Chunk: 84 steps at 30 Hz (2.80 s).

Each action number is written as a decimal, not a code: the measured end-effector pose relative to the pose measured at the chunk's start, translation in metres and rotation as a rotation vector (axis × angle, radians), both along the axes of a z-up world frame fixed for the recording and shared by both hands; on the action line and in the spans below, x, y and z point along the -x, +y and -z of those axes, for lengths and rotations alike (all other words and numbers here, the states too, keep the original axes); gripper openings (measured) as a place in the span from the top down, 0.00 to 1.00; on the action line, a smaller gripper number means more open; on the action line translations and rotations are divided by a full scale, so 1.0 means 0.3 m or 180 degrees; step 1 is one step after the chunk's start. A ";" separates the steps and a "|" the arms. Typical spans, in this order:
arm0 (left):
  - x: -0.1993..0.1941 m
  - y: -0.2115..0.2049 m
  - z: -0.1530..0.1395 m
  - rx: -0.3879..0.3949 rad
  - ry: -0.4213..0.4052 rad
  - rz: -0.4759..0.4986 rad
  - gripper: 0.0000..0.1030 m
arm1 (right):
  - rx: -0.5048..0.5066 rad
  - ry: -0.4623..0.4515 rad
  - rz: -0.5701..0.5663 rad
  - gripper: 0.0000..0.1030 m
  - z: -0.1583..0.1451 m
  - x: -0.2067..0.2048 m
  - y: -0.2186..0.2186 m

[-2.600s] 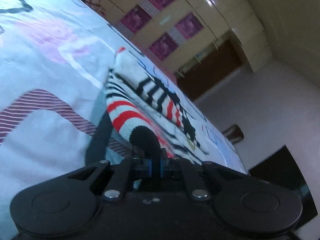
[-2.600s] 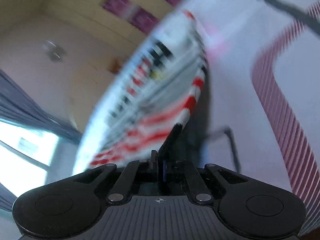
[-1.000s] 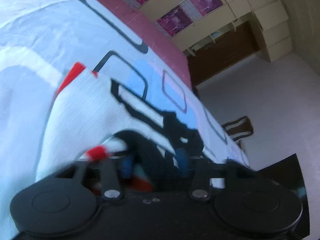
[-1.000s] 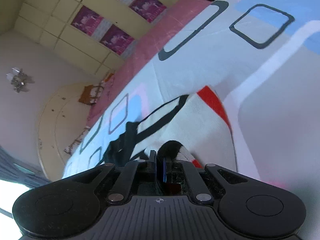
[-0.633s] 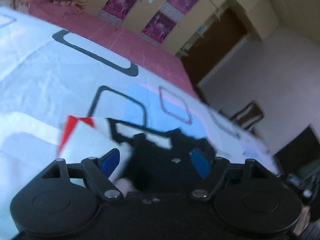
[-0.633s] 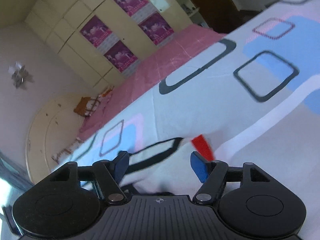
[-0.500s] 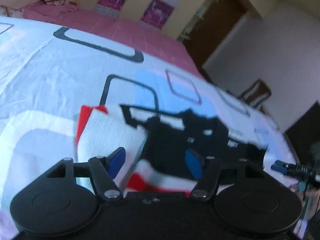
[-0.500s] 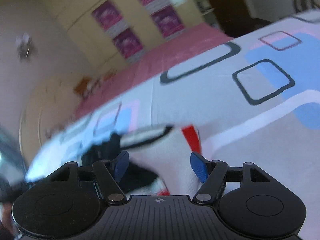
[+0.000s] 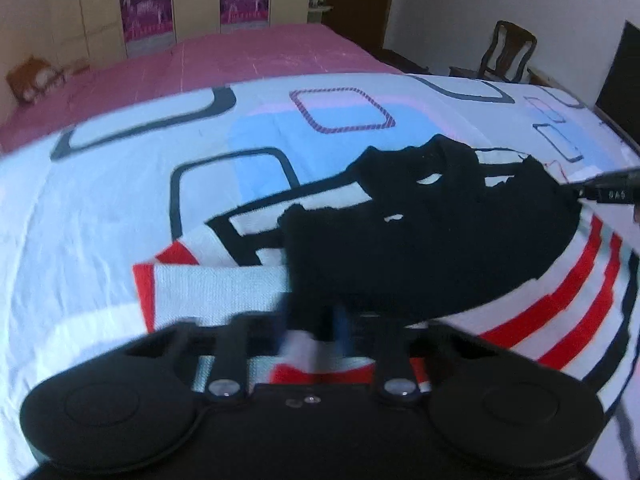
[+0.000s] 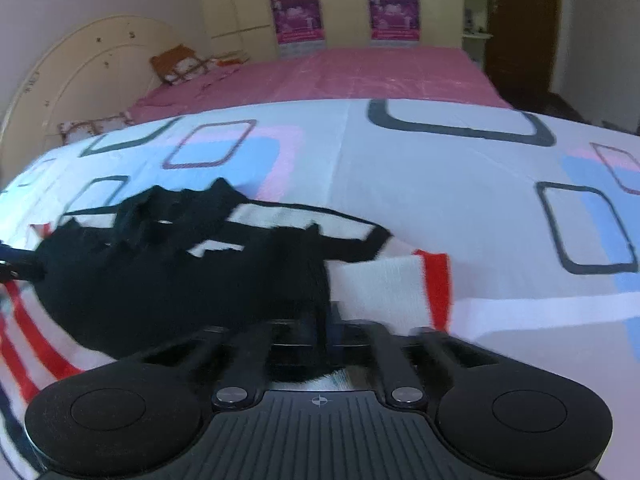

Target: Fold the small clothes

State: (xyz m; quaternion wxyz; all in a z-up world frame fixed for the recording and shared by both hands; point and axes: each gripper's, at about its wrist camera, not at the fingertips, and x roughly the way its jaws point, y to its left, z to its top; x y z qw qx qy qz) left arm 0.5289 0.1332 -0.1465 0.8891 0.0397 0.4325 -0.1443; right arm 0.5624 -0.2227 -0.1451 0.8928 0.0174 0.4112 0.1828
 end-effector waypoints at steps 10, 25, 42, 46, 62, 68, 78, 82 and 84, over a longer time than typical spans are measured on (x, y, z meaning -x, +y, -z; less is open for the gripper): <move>0.004 0.014 -0.004 -0.0056 -0.0279 -0.0308 0.42 | -0.0100 -0.0057 0.0089 0.56 -0.008 -0.008 -0.016; 0.023 0.069 -0.024 0.0375 -0.0592 -0.0841 0.96 | -0.0099 -0.0663 0.0317 0.98 -0.075 0.032 -0.032; 0.087 -0.146 -0.094 0.0650 -0.0711 -0.0441 0.34 | -0.0047 -0.0624 0.0054 0.52 -0.080 0.081 0.177; 0.096 -0.302 -0.027 0.0559 -0.0549 -0.0078 0.33 | -0.0029 -0.0492 -0.0527 0.52 -0.034 0.115 0.346; 0.164 -0.135 -0.009 0.0153 -0.0719 -0.0573 0.30 | 0.0260 -0.0453 0.0375 0.52 -0.031 0.126 0.136; 0.260 -0.318 -0.001 0.0384 -0.0636 -0.0205 0.29 | 0.0098 -0.0426 -0.0461 0.52 -0.030 0.294 0.341; 0.411 -0.056 0.034 0.0063 -0.0643 -0.0621 0.27 | 0.0502 -0.0133 0.0276 0.52 0.014 0.346 0.063; 0.438 -0.094 -0.012 0.0024 -0.0680 -0.0670 0.30 | 0.0504 -0.0168 0.0278 0.52 -0.034 0.385 0.081; 0.460 -0.147 -0.033 0.0206 -0.0747 -0.0557 0.29 | 0.0236 -0.0249 0.0171 0.52 -0.084 0.436 0.131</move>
